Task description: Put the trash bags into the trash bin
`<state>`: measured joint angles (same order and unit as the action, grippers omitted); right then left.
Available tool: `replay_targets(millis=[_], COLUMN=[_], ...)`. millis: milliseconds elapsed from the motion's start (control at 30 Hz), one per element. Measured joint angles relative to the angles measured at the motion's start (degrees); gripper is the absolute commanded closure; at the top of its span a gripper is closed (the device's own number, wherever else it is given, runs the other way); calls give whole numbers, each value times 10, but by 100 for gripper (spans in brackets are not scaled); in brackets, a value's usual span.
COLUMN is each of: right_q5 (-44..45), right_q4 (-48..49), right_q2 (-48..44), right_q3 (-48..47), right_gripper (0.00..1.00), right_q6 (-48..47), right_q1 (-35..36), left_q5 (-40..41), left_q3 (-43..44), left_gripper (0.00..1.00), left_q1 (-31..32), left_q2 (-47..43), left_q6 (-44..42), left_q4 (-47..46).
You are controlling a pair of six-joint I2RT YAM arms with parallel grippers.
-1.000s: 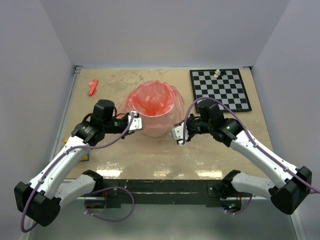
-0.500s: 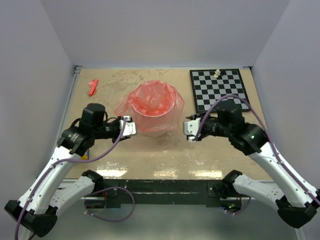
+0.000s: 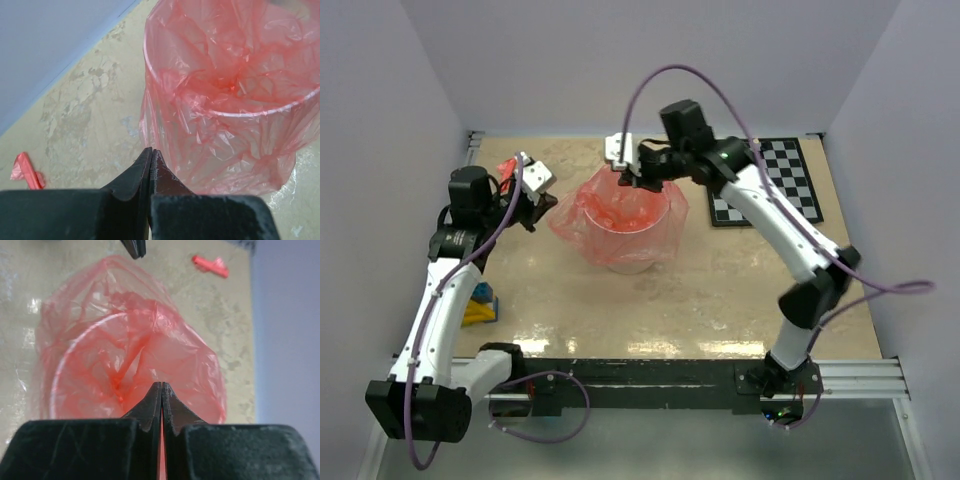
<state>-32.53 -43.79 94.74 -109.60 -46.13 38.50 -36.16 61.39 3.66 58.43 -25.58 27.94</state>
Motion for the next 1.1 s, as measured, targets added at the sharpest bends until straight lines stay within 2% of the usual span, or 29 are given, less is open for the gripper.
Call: replay_targets(millis=[100,267,467,733,833,1100], right_q5=[3,45,77,103,92,120], right_q4=[-57,-129,-129,-47,2,38], right_q2=[116,198,199,178,183,186], right_q3=[-67,-45,18,106,116,117], right_gripper=[100,100,98,88,88,92], right_q6=[-35,-88,-108,-84,-65,-24], right_q1=[8,35,58,60,60,54], left_q5=[-24,-87,-99,-86,-86,-86], left_q3=[-25,-90,-181,-208,-208,-197], left_gripper=[100,100,100,100,100,100], left_q1=[-7,-5,22,50,50,55], left_q2=[12,42,93,135,138,140], left_q6=[23,87,182,295,307,321], left_q4=[-49,-156,-273,-414,-430,-437])
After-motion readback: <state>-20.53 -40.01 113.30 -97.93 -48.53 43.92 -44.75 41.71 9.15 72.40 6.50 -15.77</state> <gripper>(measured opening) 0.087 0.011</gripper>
